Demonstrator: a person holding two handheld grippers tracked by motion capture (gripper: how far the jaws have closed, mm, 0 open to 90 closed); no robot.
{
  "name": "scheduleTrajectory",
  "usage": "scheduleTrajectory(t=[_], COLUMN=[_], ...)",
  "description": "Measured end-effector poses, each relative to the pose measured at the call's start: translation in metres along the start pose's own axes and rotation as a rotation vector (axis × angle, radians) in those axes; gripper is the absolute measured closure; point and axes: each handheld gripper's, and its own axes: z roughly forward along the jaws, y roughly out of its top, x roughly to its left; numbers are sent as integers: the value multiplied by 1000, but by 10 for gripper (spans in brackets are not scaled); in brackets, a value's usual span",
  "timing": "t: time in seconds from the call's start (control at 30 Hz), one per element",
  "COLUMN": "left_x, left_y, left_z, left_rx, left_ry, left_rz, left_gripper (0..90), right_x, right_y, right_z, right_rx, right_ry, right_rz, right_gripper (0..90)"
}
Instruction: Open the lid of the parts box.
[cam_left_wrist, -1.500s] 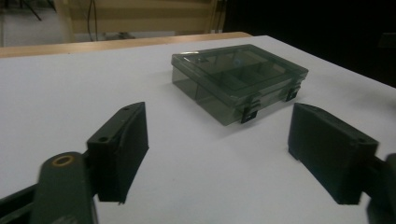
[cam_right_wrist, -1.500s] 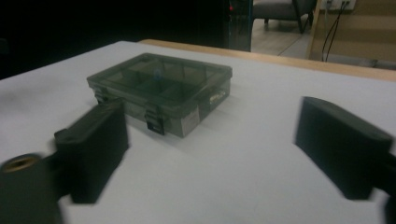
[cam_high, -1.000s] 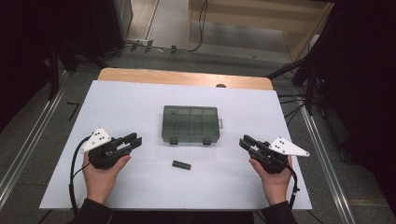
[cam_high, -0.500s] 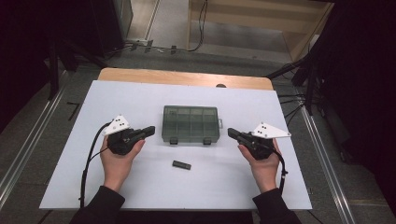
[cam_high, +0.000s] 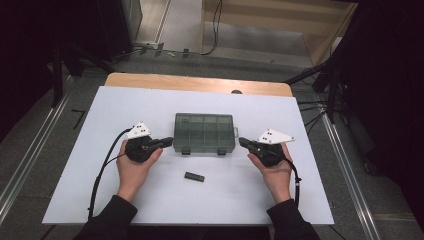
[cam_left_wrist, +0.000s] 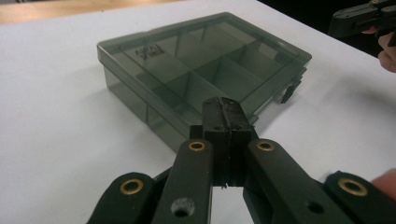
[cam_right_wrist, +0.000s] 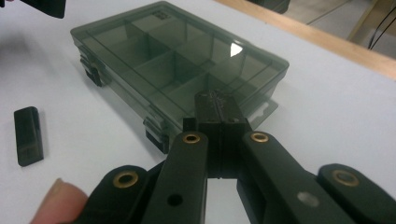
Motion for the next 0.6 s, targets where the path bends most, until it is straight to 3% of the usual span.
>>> scheduleTrajectory(t=[0.1,0.3,0.6], left_x=[2,5,6], left_y=[-5,-11,-15], left_z=[3,9,11], left_rx=[18,54,90], left_ry=[8,17,23], left_rz=[-19,-34,-30], left_gripper=[894,894,894], right_x=[0,-1,1], right_y=[-6,-16,-21], right_z=[6,14,20], right_rx=[39,79,101], right_ry=[21,23,69], right_rz=[43,68,55], right_gripper=[881,880,879])
